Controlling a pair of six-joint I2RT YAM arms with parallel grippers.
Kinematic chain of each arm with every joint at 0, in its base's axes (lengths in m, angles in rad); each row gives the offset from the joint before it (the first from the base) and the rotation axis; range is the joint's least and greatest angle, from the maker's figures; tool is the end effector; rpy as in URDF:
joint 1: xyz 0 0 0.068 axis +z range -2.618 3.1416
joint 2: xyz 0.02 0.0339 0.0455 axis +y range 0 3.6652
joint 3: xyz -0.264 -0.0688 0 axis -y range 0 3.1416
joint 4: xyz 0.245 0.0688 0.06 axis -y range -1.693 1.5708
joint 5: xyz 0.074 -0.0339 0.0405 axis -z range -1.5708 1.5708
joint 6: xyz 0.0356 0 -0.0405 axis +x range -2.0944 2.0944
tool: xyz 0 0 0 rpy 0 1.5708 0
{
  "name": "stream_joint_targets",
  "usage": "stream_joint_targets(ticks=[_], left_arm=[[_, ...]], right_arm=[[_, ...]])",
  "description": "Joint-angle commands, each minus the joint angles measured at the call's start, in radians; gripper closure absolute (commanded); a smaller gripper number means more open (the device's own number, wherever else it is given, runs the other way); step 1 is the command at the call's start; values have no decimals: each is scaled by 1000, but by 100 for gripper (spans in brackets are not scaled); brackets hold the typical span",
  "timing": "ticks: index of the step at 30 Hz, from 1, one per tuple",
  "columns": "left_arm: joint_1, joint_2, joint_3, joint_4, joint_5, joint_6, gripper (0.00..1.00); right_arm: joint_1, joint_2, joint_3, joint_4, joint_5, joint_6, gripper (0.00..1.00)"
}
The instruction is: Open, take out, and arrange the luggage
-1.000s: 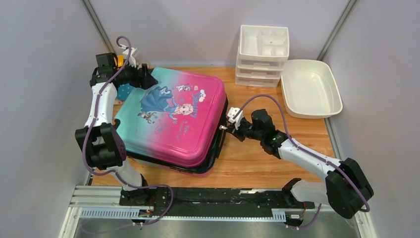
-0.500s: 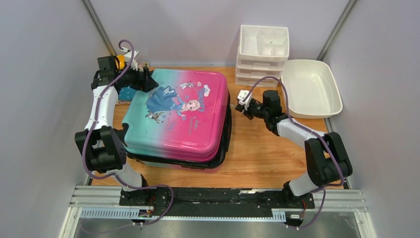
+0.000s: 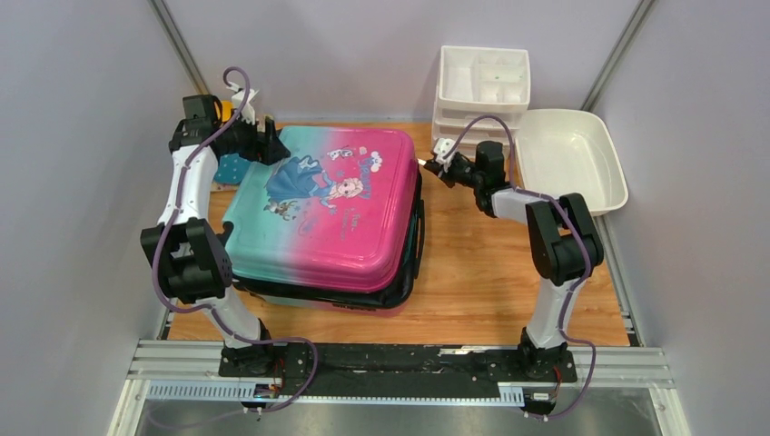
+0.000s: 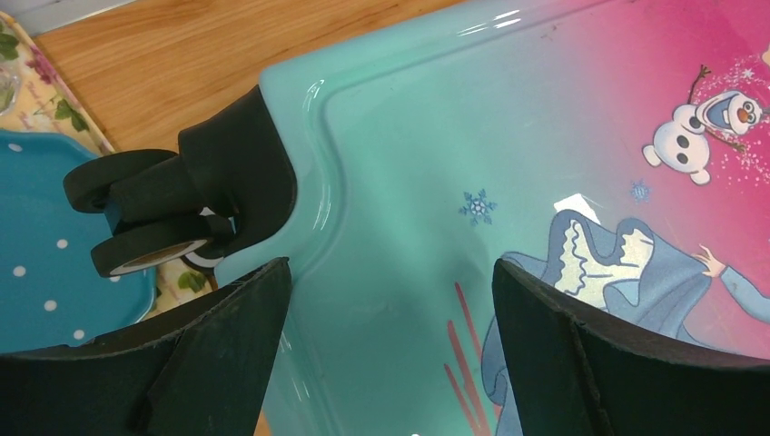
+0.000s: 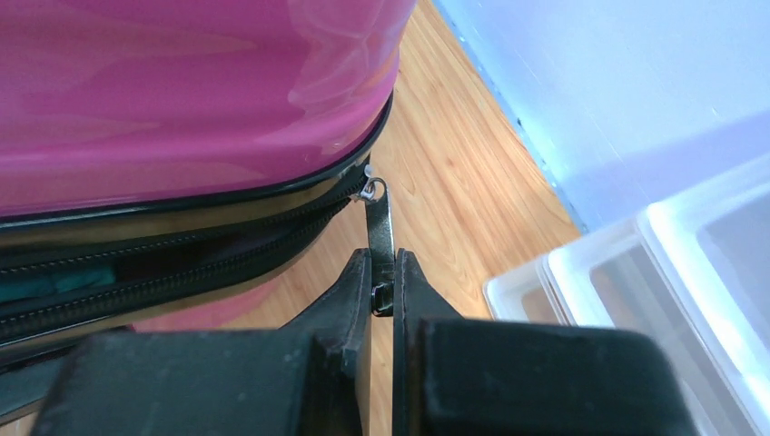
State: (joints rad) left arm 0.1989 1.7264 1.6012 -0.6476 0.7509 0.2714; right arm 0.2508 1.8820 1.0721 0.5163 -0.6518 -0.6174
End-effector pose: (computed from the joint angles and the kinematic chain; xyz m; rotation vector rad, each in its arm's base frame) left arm 0.3803 0.0519 0.3334 0.4327 2.1244 -0.6097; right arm 0.3929 0.1230 0.1992 -1.1421 1.4126 0.3470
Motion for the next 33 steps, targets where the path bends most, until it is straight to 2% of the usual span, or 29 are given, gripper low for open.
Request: stream_joint_targets(ticks=[1, 5, 9, 11, 13, 17, 24, 33], left_arm=[[-15, 119, -24, -201, -128, 35, 8], [-23, 145, 9, -211, -134, 35, 8], [-36, 159, 25, -216, -143, 54, 8], [-47, 167, 34, -227, -153, 75, 8], [-50, 176, 48, -241, -159, 81, 8], [-59, 188, 55, -248, -162, 89, 8], [-70, 199, 57, -254, -157, 97, 7], [-115, 245, 89, -291, -154, 129, 8]], right_arm=[[-54, 74, 109, 256, -141, 79, 100], [-54, 181, 164, 393, -354, 194, 100], [-48, 284, 268, 556, -463, 346, 100], [-45, 342, 316, 573, -506, 393, 100], [-39, 397, 383, 597, -526, 427, 100], [-27, 485, 485, 700, -584, 608, 100], [8, 611, 597, 971, -664, 892, 100], [56, 713, 749, 979, -687, 993, 100]])
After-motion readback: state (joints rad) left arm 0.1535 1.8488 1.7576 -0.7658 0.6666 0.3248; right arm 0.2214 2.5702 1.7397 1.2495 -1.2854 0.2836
